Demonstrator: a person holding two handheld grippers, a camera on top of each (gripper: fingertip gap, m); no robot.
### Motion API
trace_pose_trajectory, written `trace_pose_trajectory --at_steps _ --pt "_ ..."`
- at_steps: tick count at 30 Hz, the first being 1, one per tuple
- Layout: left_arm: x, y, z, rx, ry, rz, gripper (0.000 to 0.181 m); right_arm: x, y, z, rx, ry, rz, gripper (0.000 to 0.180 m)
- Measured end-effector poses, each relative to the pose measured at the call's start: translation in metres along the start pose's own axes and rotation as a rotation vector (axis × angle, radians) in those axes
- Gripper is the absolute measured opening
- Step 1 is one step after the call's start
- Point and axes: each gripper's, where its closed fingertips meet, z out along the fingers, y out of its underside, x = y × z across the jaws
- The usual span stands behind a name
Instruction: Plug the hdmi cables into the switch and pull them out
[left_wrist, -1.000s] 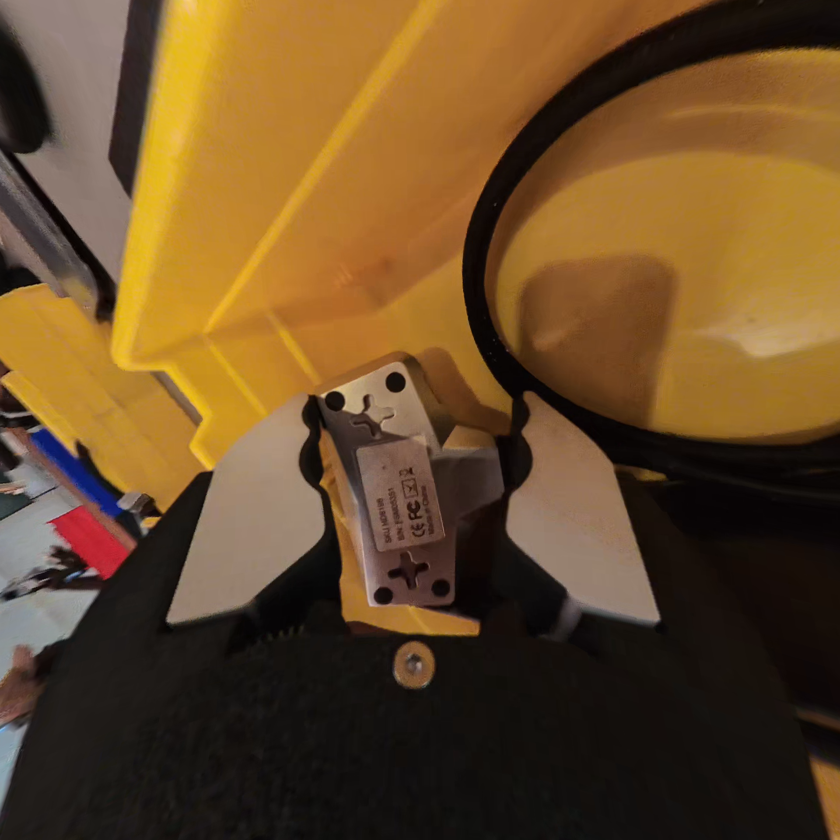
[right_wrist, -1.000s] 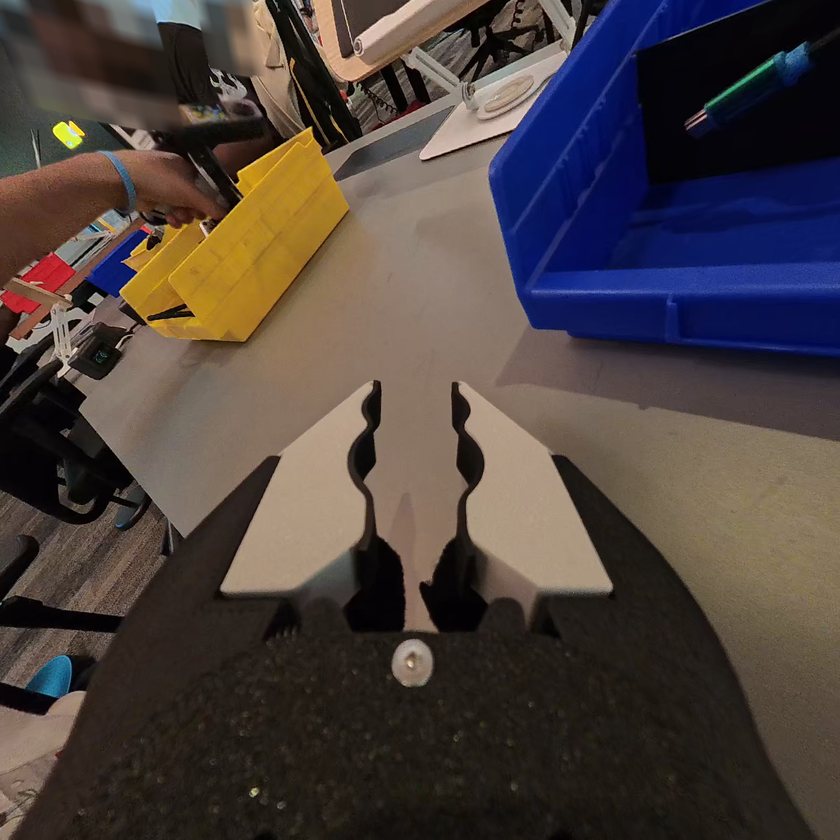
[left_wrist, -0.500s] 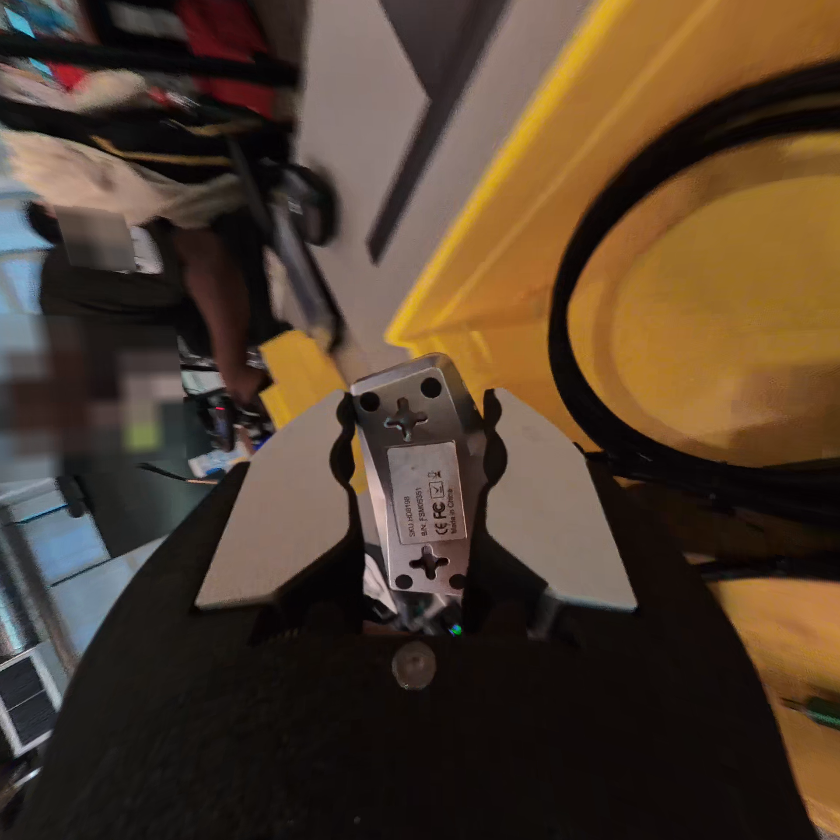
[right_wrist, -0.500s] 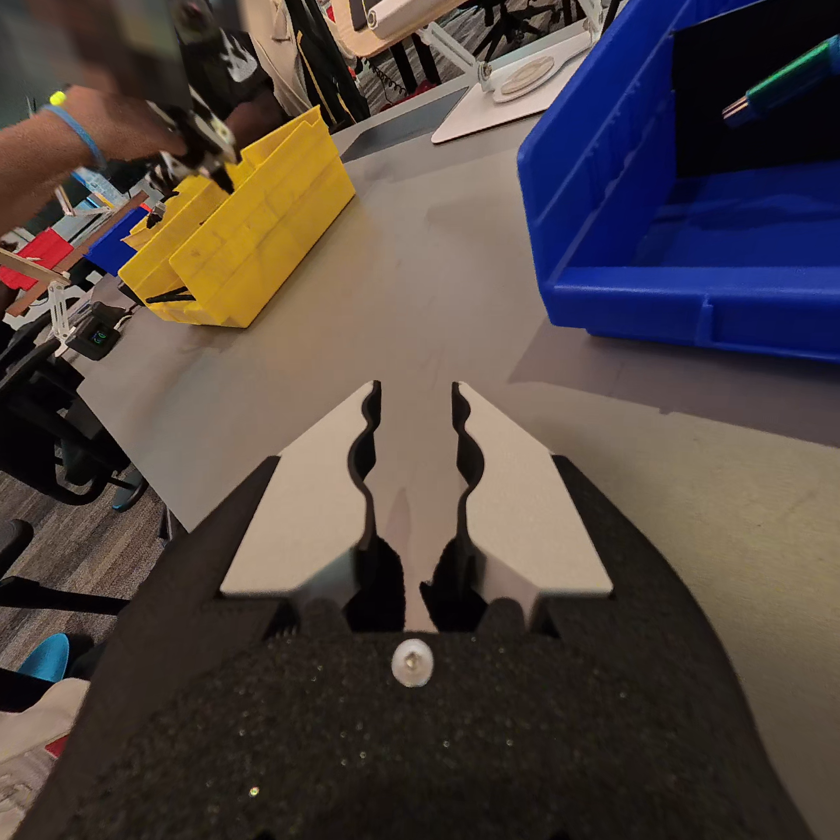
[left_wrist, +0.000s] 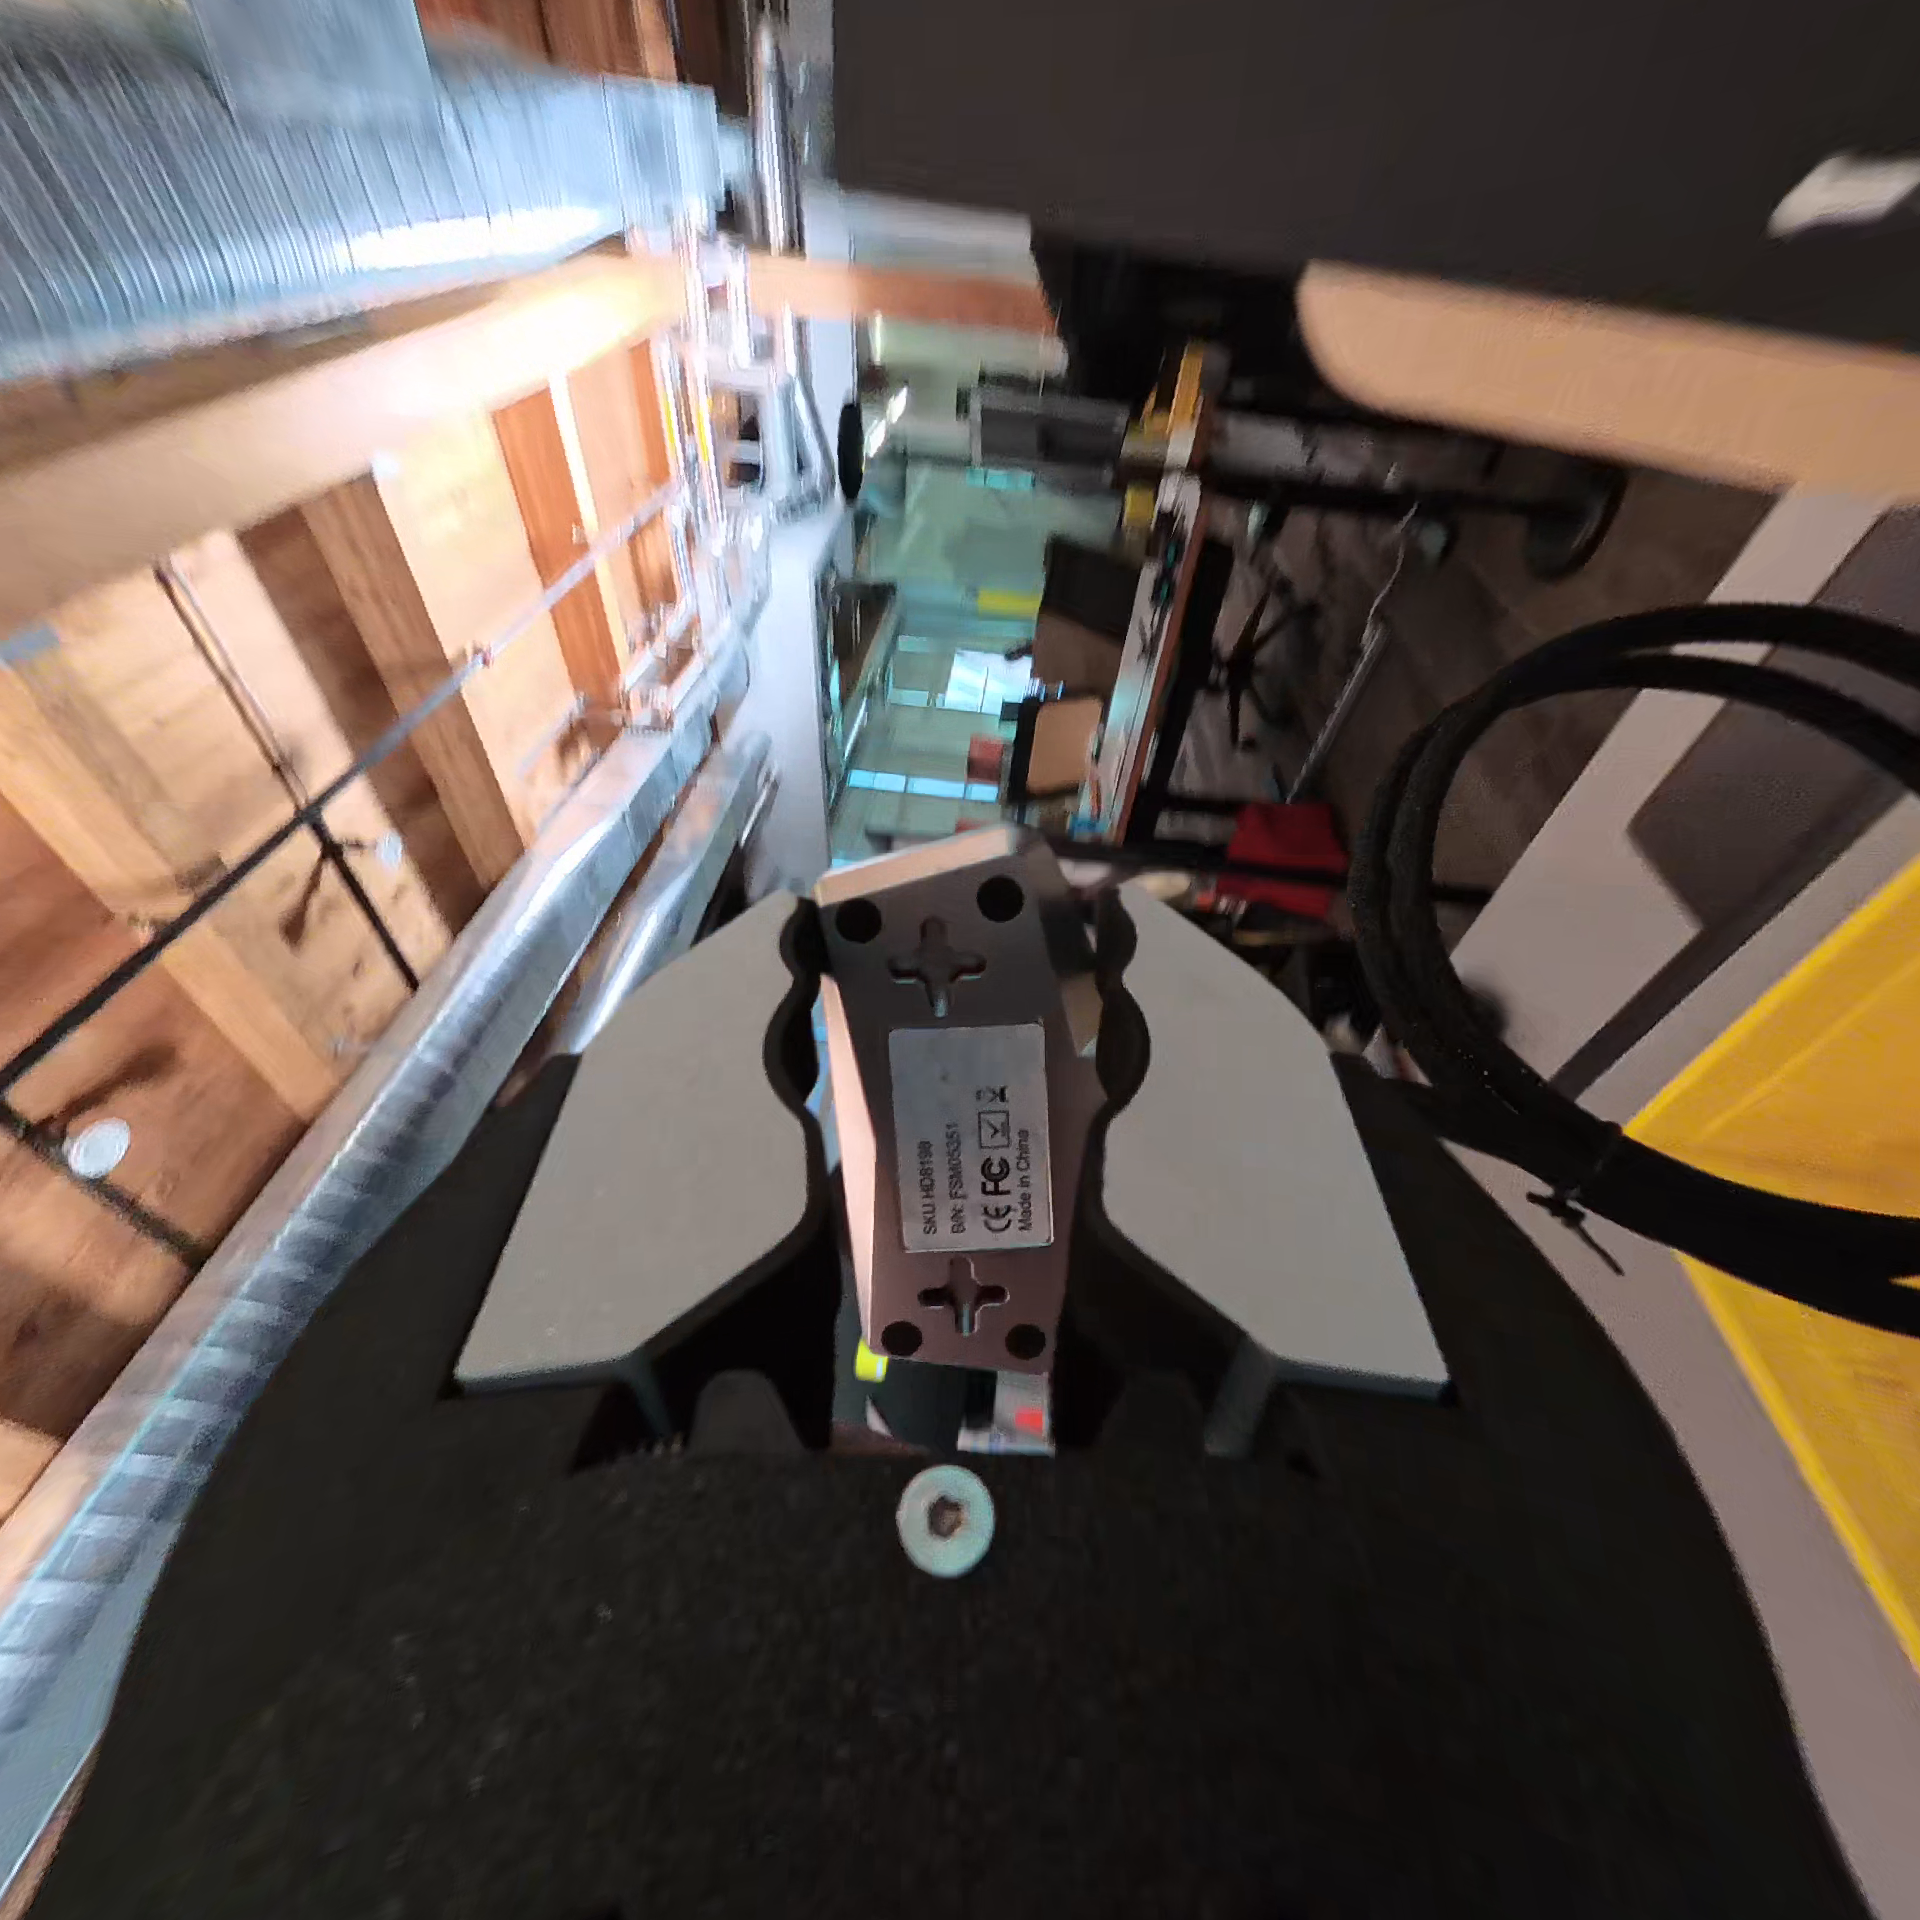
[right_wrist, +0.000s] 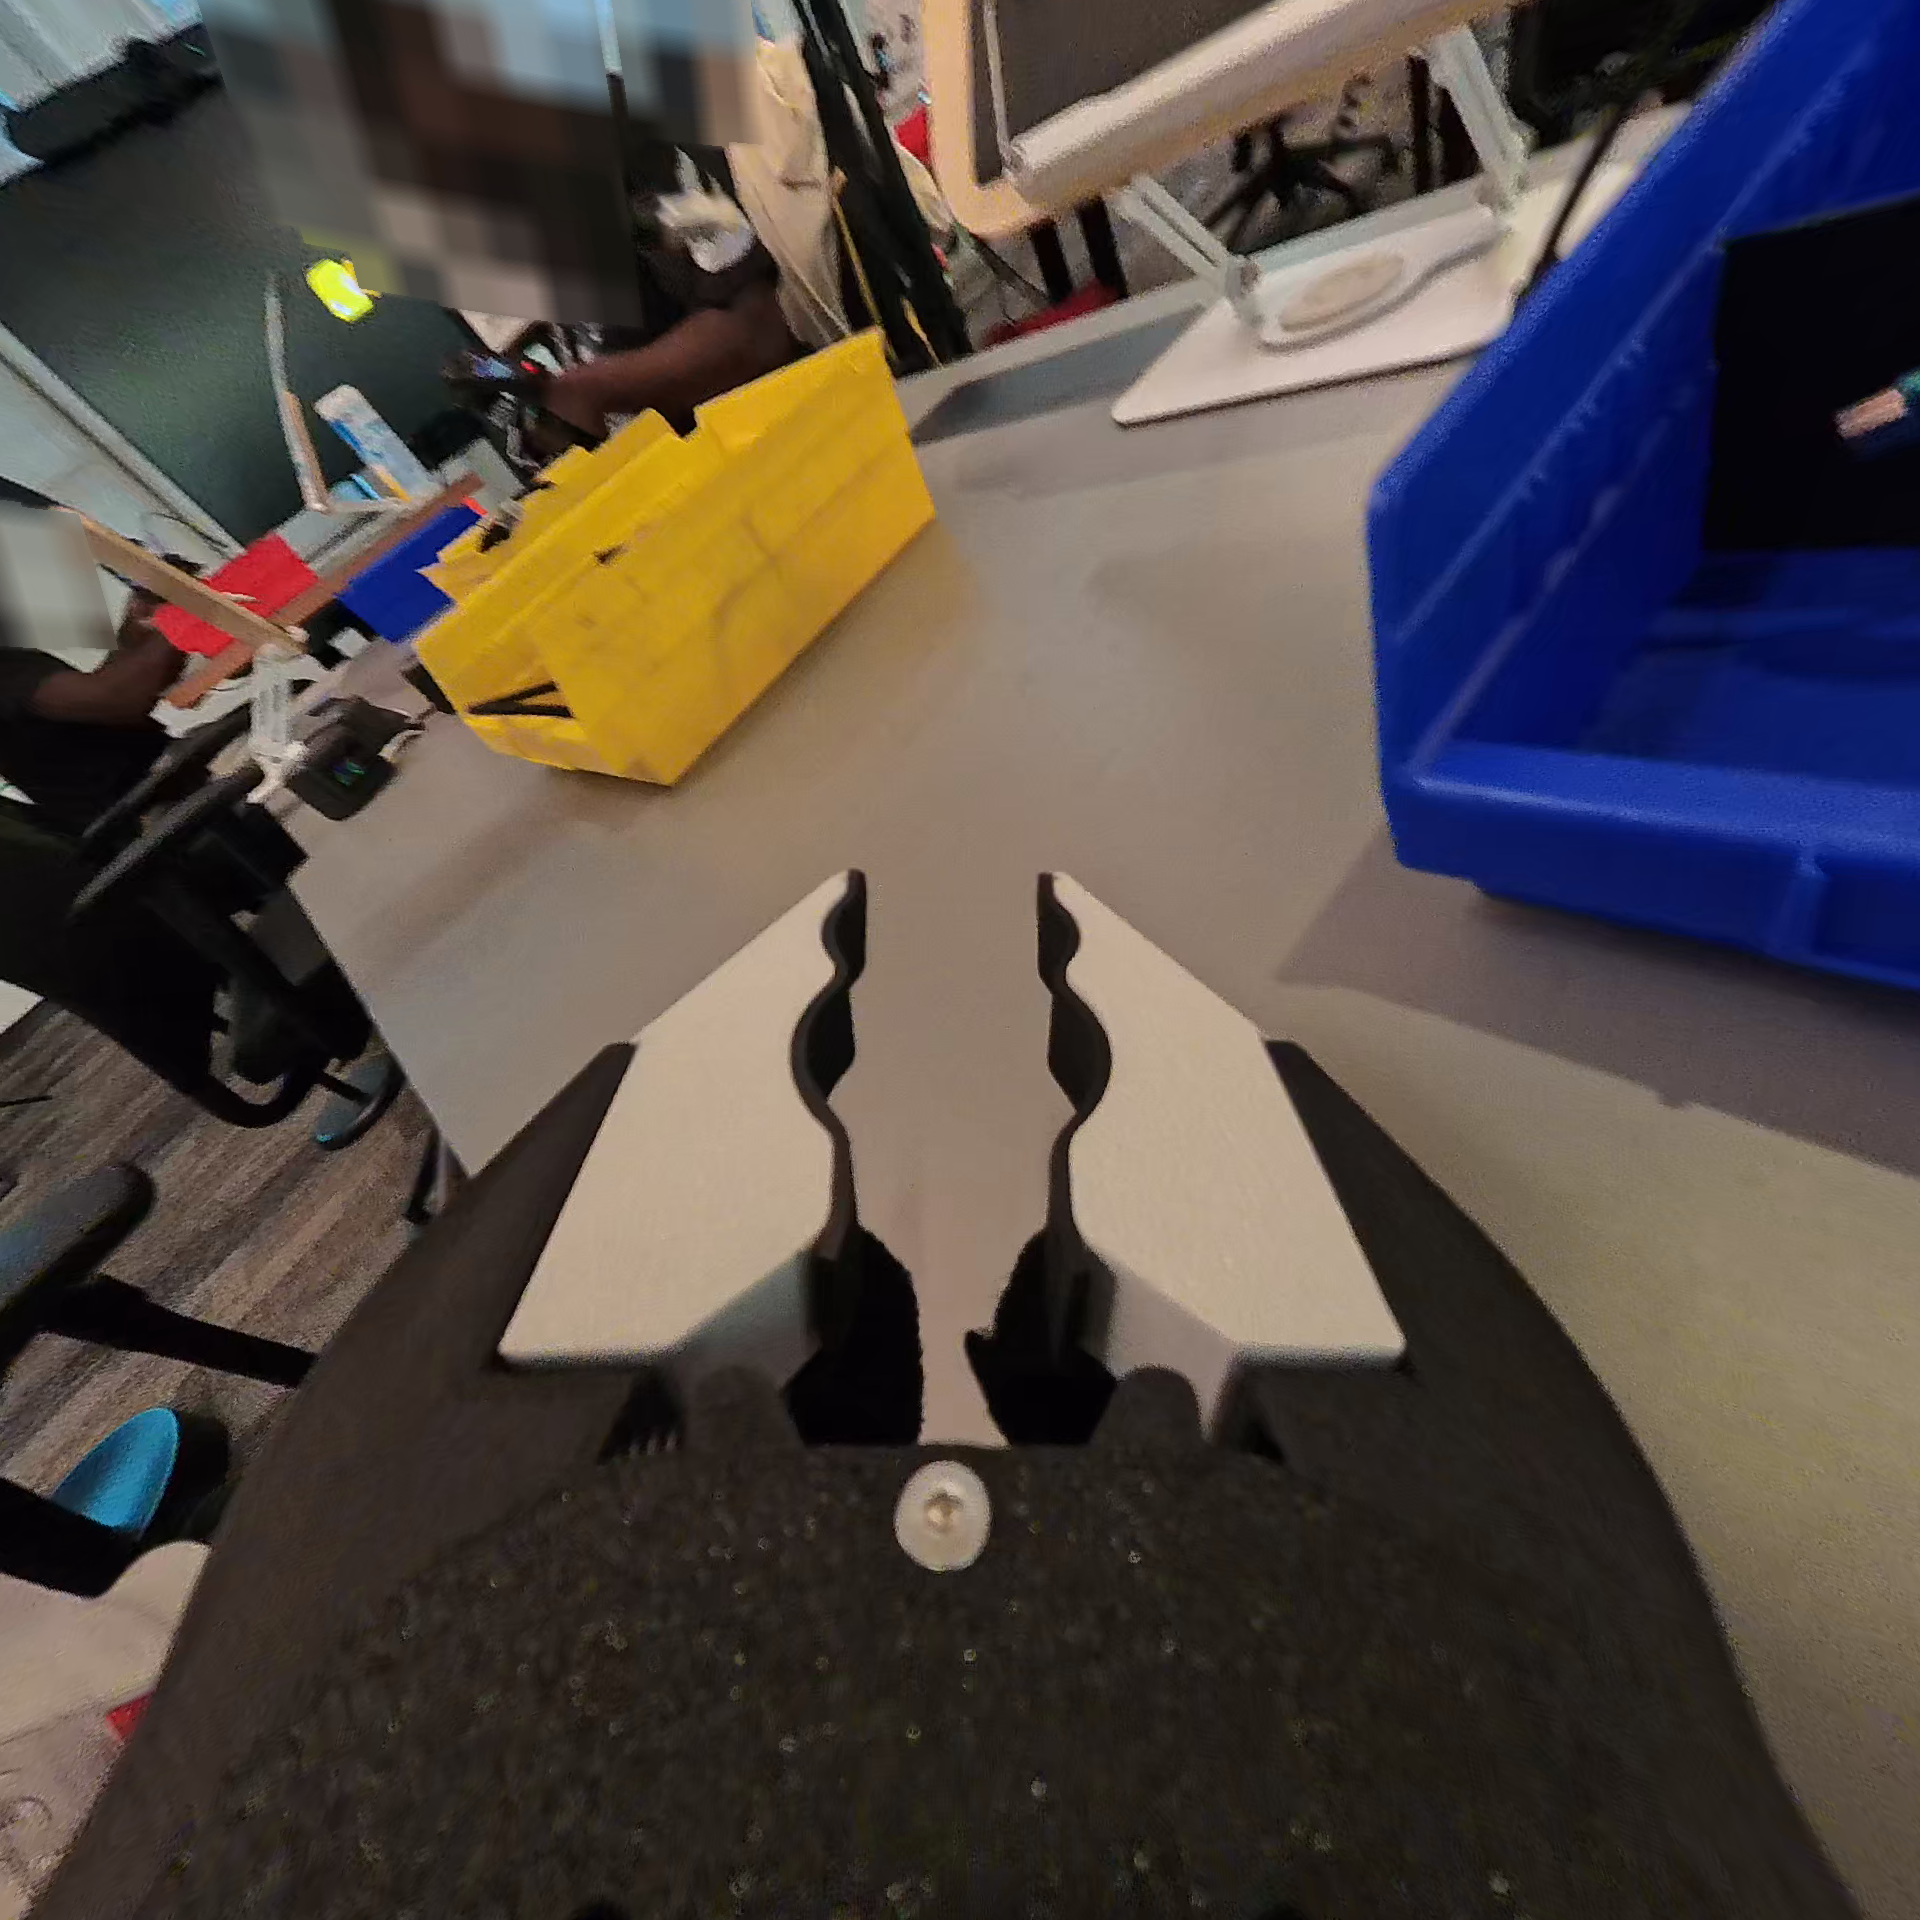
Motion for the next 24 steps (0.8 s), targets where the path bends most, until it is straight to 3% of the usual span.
trace_pose_trajectory --at_steps 8,13,15,18,21,24 --pt "0.096 -0.102 -0.122 0.396 0.047 0.108 0.051 -0.061 -0.089 0.001 0.184 -0.277 -0.101 0.035" --pt "0.146 -0.144 -0.18 0.561 0.016 0.227 0.051 -0.104 -0.139 0.021 0.214 -0.395 -0.375 0.038" --pt "0.154 -0.153 -0.192 0.597 0.013 0.227 0.051 -0.125 -0.143 0.031 0.202 -0.444 -0.483 0.042" --pt "0.154 -0.162 -0.206 0.64 -0.015 0.208 0.051 -0.133 -0.137 0.05 0.181 -0.372 -0.647 0.041" --pt "0.157 -0.168 -0.217 0.676 -0.019 0.196 0.051 -0.138 -0.139 0.058 0.278 -0.315 -0.715 0.035" --pt "0.161 -0.171 -0.226 0.697 -0.052 0.222 0.051 -0.152 -0.126 0.064 0.233 -0.407 -0.713 0.029"
